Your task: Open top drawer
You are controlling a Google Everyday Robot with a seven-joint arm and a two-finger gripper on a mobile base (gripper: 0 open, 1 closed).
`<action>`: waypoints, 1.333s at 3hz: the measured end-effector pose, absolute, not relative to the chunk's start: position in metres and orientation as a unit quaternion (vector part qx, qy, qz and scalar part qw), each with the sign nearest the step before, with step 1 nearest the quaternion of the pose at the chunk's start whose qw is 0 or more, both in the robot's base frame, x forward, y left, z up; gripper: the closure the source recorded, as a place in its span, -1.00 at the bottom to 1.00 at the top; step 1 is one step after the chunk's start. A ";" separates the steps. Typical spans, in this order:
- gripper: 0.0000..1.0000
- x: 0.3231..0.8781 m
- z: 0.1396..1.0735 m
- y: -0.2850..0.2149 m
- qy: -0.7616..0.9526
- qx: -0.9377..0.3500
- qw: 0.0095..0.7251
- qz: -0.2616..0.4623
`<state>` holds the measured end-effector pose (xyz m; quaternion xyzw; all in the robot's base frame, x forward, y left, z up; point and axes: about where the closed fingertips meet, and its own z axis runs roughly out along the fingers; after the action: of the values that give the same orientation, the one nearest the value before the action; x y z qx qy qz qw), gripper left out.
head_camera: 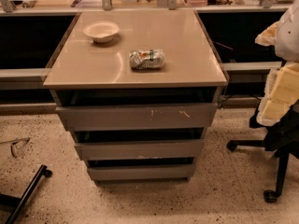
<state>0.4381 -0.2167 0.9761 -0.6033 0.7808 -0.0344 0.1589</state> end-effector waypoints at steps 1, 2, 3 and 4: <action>-1.00 0.438 0.976 -0.217 0.781 -0.603 0.159 -0.034; -1.00 0.434 0.948 -0.204 0.781 -0.602 0.165 -0.010; -1.00 0.423 0.862 -0.168 0.784 -0.591 0.187 0.041; -1.00 0.423 0.862 -0.168 0.784 -0.591 0.187 0.041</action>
Offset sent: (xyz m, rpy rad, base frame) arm -0.0119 0.0415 -0.0965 0.1510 0.0883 0.0211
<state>0.4235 -0.1677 0.8622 -0.5910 0.7837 0.0406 0.1870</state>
